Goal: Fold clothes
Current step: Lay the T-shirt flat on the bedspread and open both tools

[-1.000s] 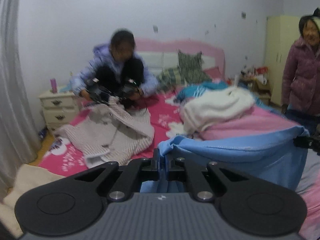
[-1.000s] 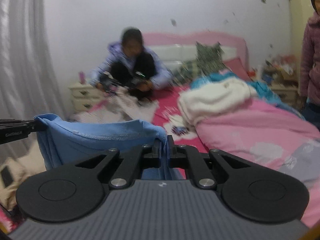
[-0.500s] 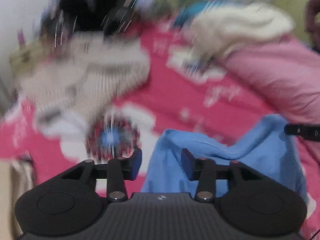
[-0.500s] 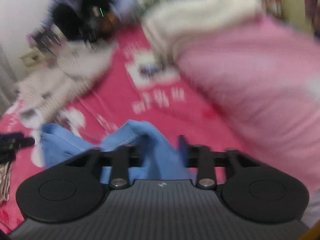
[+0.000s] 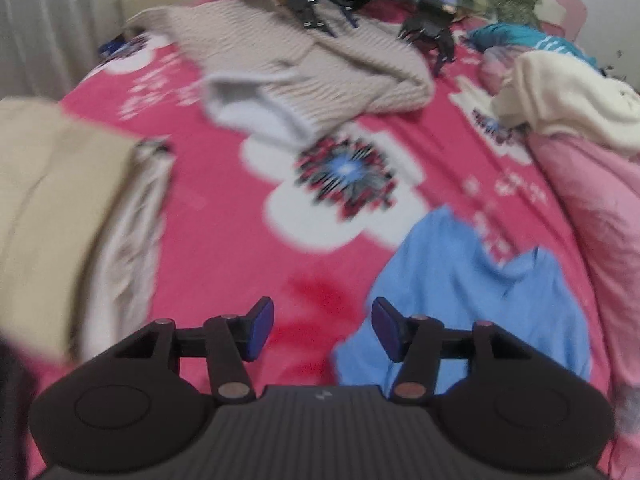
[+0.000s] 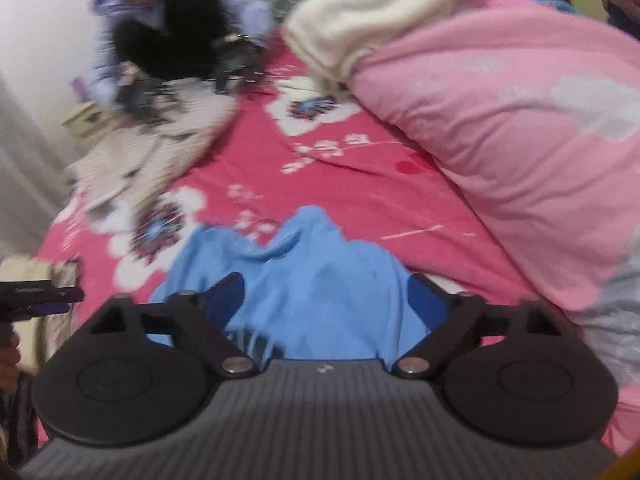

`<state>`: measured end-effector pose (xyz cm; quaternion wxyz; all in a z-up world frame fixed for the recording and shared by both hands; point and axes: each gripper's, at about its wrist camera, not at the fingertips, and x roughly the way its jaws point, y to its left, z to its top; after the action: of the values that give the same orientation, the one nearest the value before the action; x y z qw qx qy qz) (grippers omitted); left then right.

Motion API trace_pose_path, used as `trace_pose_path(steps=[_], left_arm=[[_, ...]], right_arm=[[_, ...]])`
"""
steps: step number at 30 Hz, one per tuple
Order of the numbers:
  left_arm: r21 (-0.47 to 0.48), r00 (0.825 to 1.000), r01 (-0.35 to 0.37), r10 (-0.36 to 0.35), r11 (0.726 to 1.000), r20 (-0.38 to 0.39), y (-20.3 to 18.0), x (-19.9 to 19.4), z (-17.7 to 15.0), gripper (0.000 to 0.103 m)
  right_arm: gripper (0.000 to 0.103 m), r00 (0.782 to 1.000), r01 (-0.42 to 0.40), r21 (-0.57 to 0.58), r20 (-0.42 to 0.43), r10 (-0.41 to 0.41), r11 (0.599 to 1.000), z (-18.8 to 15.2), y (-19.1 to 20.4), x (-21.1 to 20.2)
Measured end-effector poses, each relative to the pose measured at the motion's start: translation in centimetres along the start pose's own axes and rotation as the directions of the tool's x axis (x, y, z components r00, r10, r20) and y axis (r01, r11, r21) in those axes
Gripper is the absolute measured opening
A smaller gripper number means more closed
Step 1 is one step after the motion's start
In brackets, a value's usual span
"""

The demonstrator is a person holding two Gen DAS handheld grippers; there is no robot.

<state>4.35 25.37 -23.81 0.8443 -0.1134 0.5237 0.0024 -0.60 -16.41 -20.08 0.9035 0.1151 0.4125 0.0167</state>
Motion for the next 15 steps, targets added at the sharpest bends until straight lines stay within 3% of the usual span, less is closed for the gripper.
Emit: trace_pose_path(steps=[2, 5, 8, 12, 15], left_arm=[[-0.002, 0.999, -0.019, 0.019, 1.0, -0.027, 1.0, -1.5, -1.9, 0.056], [-0.025, 0.997, -0.04, 0.039, 0.999, -0.066, 1.8, -4.0, -4.8, 0.056], [-0.062, 0.996, -0.063, 0.059, 0.996, -0.069, 1.8, -6.7, -7.3, 0.056], [-0.145, 0.995, -0.083, 0.073, 0.986, -0.067, 1.4, -9.7, -10.0, 0.056], [-0.177, 0.994, -0.104, 0.094, 0.979, -0.063, 0.8, -11.6, -11.5, 0.057]], right_arm=[[0.1, 1.0, -0.028, -0.041, 0.001, 0.028, 0.999, -1.0, 0.9, -2.3], [0.102, 0.998, -0.056, -0.052, -0.003, 0.056, 0.997, -2.6, 1.8, -4.5], [0.102, 0.992, -0.122, 0.006, -0.034, 0.123, 0.992, -4.2, 1.9, -5.2], [0.102, 0.967, -0.237, 0.13, -0.064, 0.246, 0.963, -6.5, 1.9, -6.1], [0.102, 0.957, -0.277, 0.108, -0.056, 0.284, 0.955, -7.4, 2.6, -7.5]])
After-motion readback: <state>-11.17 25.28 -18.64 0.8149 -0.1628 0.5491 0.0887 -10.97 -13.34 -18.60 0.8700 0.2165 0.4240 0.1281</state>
